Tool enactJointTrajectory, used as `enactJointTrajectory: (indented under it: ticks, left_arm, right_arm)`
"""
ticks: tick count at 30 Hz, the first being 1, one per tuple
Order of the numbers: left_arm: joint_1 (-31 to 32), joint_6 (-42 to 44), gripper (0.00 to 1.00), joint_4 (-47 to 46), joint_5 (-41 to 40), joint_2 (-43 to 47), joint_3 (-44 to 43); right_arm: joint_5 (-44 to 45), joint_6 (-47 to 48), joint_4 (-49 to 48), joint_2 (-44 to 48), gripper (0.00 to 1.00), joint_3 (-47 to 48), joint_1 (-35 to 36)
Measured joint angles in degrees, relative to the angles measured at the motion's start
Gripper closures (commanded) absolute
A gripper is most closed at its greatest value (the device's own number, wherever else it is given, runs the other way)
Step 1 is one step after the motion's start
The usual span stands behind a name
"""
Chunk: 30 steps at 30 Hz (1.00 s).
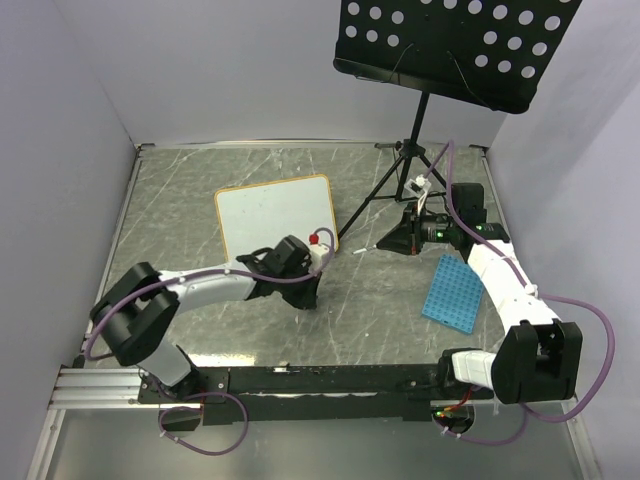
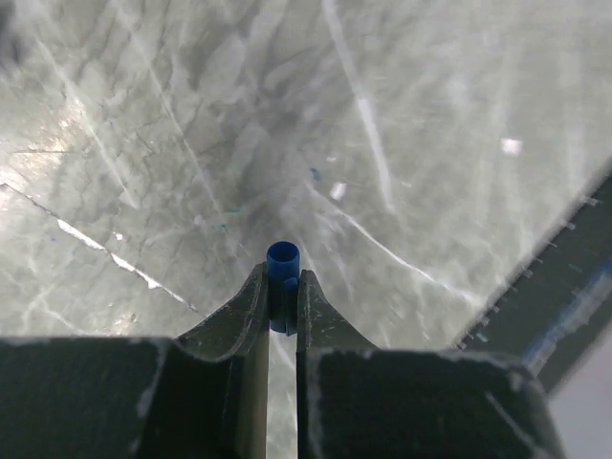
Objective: Write a sentence on the whiteboard
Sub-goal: Place the pen cap at the center of the board.
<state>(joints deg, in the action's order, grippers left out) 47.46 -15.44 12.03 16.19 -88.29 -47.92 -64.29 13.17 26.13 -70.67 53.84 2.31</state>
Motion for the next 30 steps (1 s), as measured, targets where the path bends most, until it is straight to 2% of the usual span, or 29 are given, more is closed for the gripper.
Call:
enactJointTrajectory:
  ticks: [7,8,11,12,13,20,21,24,25,26,27,30]
  left_arm:
    - [3.5,-5.0,0.86,0.1,-10.2,-5.0,-1.7]
    - [3.7,-5.4,0.74,0.1,-11.2,-5.0,-2.1]
    - [4.0,-6.9,0.71,0.4,-13.9,-5.0,-2.8]
    - [4.1,-7.1,0.56,0.5,-14.6,-5.0,-3.0]
    - [4.2,-7.4,0.54,0.6,-15.0,-5.0,-3.0]
    - [4.5,-8.9,0.52,2.8,-17.1,-2.8,-3.1]
    - [4.5,-8.9,0.49,3.1,-17.4,-2.0,-3.3]
    - [4.5,-8.9,0.27,3.7,-18.6,2.5,-3.6]
    - [4.5,-8.8,0.13,3.7,-19.4,4.7,-3.6]
    - [4.4,-8.8,0.05,3.7,-20.2,7.5,-3.5]
    - [4.2,-8.4,0.01,3.5,-21.0,10.1,-3.5]
    - [1.5,-8.7,0.03,0.4,-21.2,20.1,-1.9]
  right_arm:
    - [0.2,-0.3,-0.2,0.0,1.00,0.0,-0.3]
    - [0.2,-0.3,-0.2,0.0,1.00,0.0,-0.3]
    - [0.2,-0.3,-0.3,0.0,1.00,0.0,-0.3]
    - [0.2,-0.3,-0.3,0.0,1.00,0.0,-0.3]
    - [0.2,-0.3,-0.3,0.0,1.00,0.0,-0.3]
    - [0.2,-0.3,-0.3,0.0,1.00,0.0,-1.2]
    - [0.2,-0.3,-0.3,0.0,1.00,0.0,-1.4]
    - [0.0,0.2,-0.3,0.0,1.00,0.0,-1.6]
    - [-0.2,0.5,-0.2,0.0,1.00,0.0,-1.6]
    - [-0.3,0.9,-0.1,0.1,1.00,0.0,-1.6]
    - [-0.6,1.2,0.0,0.2,1.00,0.0,-1.6]
    - [-1.6,2.3,0.1,1.3,1.00,-0.2,-1.8]
